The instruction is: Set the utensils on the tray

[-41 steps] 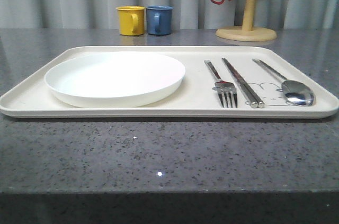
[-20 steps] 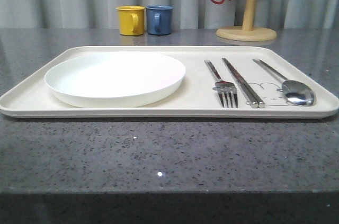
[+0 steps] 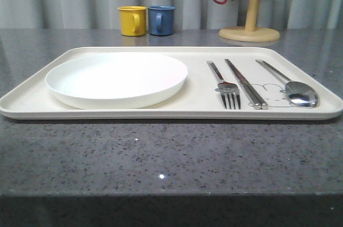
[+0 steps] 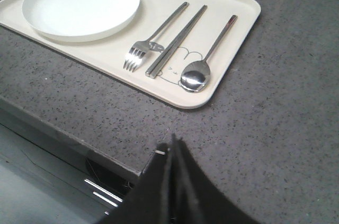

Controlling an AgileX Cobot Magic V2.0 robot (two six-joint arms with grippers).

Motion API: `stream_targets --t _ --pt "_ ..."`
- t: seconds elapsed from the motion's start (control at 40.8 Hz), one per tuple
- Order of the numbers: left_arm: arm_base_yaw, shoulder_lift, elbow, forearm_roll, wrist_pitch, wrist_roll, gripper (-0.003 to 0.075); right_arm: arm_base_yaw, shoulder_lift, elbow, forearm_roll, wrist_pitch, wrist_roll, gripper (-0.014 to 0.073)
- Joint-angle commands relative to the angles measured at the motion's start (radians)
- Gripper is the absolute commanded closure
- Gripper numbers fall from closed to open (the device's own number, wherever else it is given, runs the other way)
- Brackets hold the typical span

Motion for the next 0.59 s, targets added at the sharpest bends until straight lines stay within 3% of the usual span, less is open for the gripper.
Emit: stream_targets --t 0.0,0.196,0.367,0.563 --pt "-0.015 -0.011 -0.020 -0.007 -0.076 -0.010 0.0738 -0.001 0.012 -0.021 0.006 -0.078 -0.011 0.0662" --pt "0.086 -0.114 0.073 -0.018 -0.167 -0.010 0.0738 -0.001 0.012 -0.021 0.006 -0.077 -0.011 0.0662" --pt "0.313 -0.316 0.313 -0.008 -0.421 -0.010 0.0738 -0.001 0.012 -0.021 0.006 -0.077 -0.011 0.0662" --pt "0.479 -0.531 0.603 -0.033 -0.659 -0.010 0.0738 -0.001 0.012 -0.021 0.006 -0.077 -0.011 0.0662"
